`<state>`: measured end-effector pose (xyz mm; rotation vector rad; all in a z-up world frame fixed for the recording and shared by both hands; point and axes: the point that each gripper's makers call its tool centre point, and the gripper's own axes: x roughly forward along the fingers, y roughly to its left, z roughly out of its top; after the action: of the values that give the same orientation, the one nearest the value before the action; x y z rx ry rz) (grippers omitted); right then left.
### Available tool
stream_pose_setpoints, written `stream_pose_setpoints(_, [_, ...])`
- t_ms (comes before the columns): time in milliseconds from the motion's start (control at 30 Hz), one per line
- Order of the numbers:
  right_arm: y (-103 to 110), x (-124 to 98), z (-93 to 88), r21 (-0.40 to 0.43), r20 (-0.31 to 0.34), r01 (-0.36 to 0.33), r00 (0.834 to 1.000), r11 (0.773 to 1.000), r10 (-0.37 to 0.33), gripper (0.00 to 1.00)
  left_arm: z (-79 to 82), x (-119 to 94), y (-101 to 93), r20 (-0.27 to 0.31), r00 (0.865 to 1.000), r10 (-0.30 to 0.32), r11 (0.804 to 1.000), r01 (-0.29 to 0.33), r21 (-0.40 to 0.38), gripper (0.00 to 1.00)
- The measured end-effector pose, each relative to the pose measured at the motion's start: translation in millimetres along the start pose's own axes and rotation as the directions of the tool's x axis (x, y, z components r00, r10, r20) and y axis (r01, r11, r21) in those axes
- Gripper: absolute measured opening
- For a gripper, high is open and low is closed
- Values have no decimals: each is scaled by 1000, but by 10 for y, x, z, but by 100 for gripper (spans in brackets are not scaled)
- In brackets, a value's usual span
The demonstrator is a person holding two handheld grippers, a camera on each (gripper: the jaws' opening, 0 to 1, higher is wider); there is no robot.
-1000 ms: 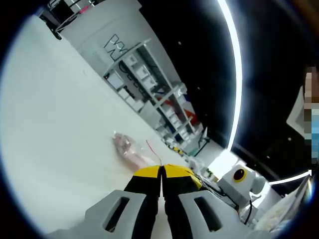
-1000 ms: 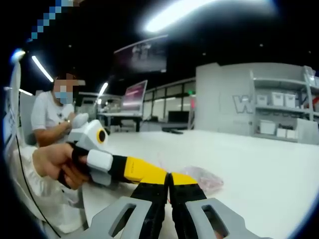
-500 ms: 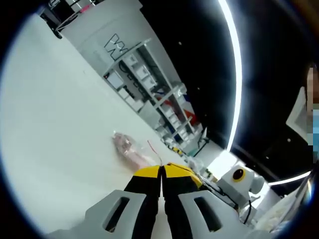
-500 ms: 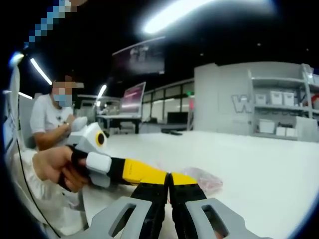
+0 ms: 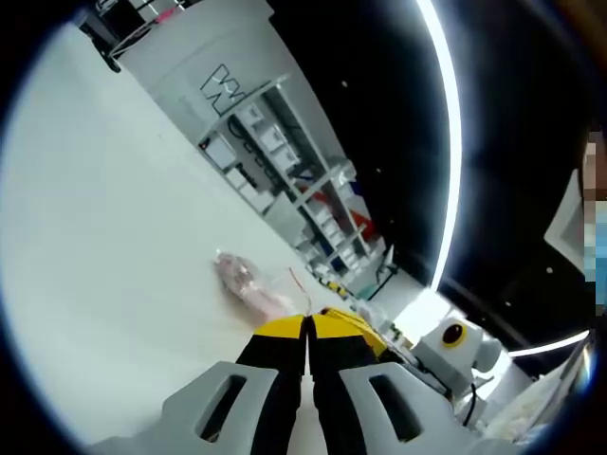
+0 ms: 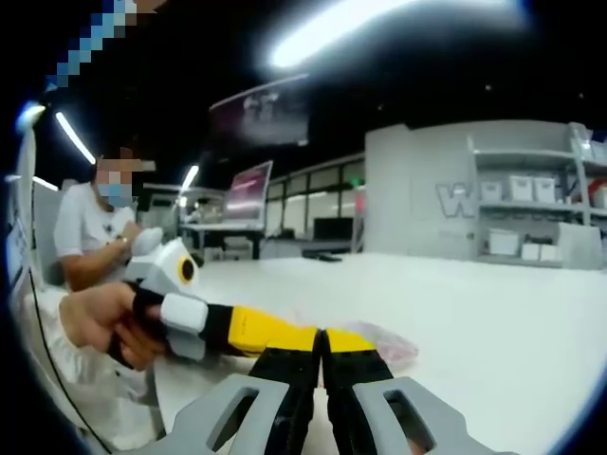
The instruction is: Open the resealable bag by pulling the two sides of the seal apart until the entire bag opening is separated and visibly accessible.
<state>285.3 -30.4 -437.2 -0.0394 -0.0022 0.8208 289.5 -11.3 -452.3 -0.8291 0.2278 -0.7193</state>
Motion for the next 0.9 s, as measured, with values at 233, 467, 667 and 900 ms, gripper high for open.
stream_pose_setpoints(233, [-57, -9, 31, 6, 19, 30, 999, 1000, -30, 0, -4, -2, 2, -3, 1000, -3, 1000, 3, 0, 1])
stream_pose_setpoints(467, [-113, -16, 64, 14, 32, 58, 998, 998, -59, 0, -2, -1, -1, -8, 1000, -7, 1000, 7, 0, 1])
stream_pose_setpoints(667, [-204, -48, 127, 36, 62, 100, 993, 994, -102, 0, 4, 1, -5, -8, 1000, -6, 1000, 6, -4, 1])
stream_pose_setpoints(900, [-113, -3, 70, 11, 27, 61, 998, 998, -61, 0, 11, 8, -5, -3, 1000, -4, 1000, 4, -7, 4])
